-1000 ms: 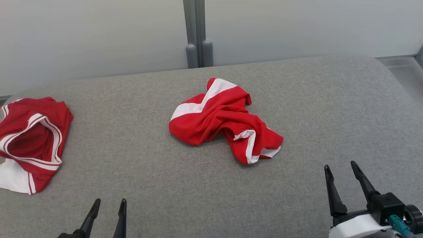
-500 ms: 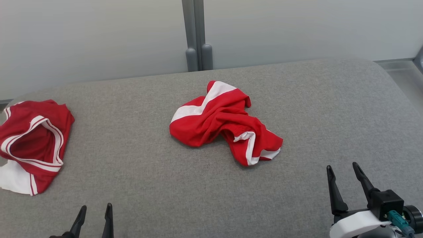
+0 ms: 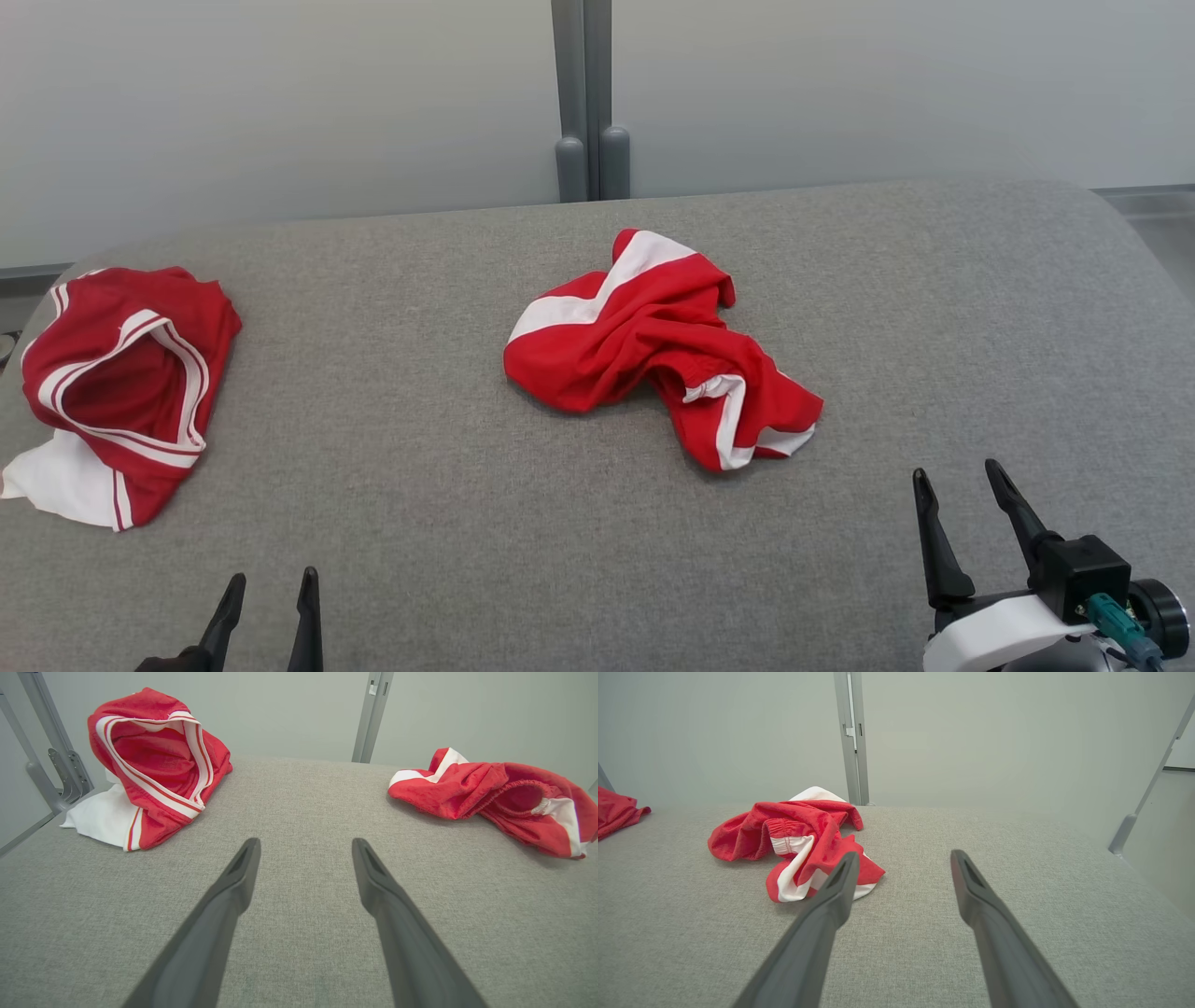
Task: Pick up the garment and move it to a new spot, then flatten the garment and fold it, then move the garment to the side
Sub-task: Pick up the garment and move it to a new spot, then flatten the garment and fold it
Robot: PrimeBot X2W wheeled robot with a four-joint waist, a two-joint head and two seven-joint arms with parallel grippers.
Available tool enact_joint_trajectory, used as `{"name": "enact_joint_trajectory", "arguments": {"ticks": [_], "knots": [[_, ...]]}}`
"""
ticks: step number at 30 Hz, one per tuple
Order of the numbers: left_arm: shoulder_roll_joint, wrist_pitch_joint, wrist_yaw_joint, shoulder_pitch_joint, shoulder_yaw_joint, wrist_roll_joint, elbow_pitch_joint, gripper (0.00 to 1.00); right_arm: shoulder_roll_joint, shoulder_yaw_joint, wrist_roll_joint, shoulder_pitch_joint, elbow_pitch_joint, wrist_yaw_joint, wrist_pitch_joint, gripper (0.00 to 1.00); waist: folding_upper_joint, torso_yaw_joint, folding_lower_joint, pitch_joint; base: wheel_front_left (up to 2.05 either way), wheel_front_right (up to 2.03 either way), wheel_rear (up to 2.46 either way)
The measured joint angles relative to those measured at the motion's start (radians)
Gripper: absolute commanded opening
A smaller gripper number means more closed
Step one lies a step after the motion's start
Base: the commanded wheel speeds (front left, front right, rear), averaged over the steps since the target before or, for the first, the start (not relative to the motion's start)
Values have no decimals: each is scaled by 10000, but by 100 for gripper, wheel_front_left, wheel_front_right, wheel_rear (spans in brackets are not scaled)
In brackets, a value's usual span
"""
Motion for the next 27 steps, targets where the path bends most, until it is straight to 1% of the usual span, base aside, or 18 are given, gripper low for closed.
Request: {"name": "enact_joint_trajectory", "arguments": {"ticks": [24,27], "knots": [[119,0,-12,-175,-251,-176,-100,100,0,140,56,-10,-100,0,0,100,0,-154,0,188,0,0,0],[115,0,-12,-185,-412,-174,-102,100,0,150,63,-14,-109,0,0,100,0,-205,0,199,0,0,0]]}}
